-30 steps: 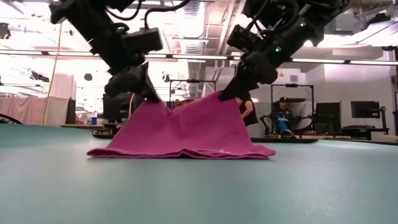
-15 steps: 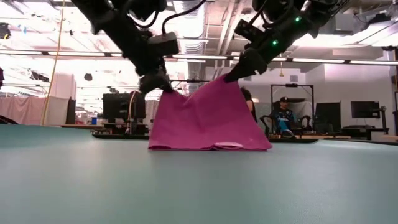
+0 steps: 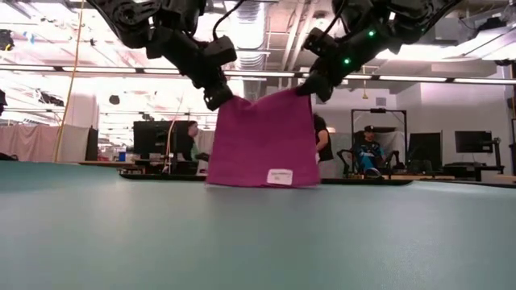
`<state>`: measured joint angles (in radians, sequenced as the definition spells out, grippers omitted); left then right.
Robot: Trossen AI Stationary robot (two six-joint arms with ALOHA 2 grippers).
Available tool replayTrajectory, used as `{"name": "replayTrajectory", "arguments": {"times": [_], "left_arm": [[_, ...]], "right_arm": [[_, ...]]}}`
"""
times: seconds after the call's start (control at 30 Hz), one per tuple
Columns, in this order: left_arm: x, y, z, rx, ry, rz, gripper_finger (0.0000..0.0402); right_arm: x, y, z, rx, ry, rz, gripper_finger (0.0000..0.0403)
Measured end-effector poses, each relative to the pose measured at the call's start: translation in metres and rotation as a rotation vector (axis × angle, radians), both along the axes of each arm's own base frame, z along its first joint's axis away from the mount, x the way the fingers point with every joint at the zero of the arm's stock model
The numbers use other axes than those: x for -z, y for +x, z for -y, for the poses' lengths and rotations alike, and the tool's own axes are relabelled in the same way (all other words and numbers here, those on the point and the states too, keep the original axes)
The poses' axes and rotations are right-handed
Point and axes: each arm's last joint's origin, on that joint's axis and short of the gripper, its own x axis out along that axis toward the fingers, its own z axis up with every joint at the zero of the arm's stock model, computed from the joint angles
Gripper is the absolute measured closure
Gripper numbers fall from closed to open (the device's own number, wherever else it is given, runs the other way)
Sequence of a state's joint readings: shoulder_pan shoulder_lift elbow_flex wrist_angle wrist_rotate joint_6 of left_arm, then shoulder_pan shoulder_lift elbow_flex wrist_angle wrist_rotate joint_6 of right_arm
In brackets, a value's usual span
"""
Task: Roll towel
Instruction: Fold the violet towel
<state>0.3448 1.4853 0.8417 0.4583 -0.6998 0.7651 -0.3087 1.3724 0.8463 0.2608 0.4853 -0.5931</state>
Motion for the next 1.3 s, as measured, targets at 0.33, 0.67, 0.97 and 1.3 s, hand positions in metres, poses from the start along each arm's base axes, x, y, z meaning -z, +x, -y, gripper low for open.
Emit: {"name": "replayTrajectory", "arguments": {"times": [0.33,0.67,0.97,1.3], "left_arm": [[-0.021,-0.004,-0.013,-0.016,0.137,0.12,0.0401],[0.023,-0.012,0.004,0.076,-0.05,0.182,0.0401],[0.074,-0.026,0.078,0.054,-0.087,0.065,0.0401],[0.093,-0.041,0.173,0.266,-0.155,0.058,0.0401]], "right_arm": [[-0.018,0.001,0.008,0.041,-0.128,0.016,0.0384],[0.018,0.015,-0.03,-0.089,-0.033,-0.083,0.0385],[0.055,0.03,-0.093,-0.25,0.062,-0.139,0.0386],[0.061,0.022,-0.161,-0.422,0.156,-0.14,0.0386]]}}
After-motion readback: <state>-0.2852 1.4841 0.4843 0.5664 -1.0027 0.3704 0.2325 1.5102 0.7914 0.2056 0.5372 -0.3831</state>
